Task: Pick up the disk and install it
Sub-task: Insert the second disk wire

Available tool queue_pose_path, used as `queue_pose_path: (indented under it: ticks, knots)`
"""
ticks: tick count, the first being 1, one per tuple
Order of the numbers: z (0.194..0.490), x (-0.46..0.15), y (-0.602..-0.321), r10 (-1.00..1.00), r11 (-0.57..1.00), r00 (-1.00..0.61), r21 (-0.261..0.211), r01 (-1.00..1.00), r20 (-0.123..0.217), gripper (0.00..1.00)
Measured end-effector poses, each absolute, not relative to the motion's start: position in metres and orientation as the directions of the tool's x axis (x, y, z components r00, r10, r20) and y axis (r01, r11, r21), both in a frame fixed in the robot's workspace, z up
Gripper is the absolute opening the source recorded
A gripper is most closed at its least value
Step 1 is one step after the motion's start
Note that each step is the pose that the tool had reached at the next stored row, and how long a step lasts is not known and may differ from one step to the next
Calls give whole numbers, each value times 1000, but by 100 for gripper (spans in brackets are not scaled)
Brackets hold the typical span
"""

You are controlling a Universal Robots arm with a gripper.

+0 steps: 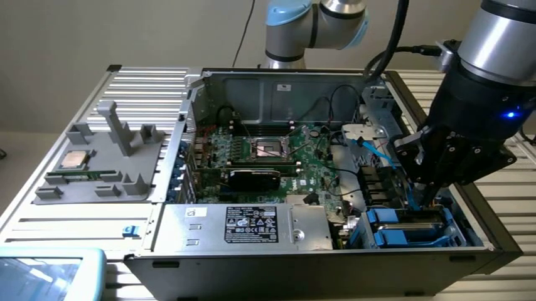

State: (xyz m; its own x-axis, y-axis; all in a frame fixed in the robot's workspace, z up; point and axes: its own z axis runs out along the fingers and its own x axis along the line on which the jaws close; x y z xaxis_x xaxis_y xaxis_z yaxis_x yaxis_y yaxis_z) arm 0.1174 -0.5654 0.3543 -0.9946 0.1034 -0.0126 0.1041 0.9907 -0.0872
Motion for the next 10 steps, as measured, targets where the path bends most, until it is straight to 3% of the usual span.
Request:
queue_pose_path:
  ticks: [10]
  knots:
    - [354,117,-565,-27,995,-1000,-97,-26,-13,11]
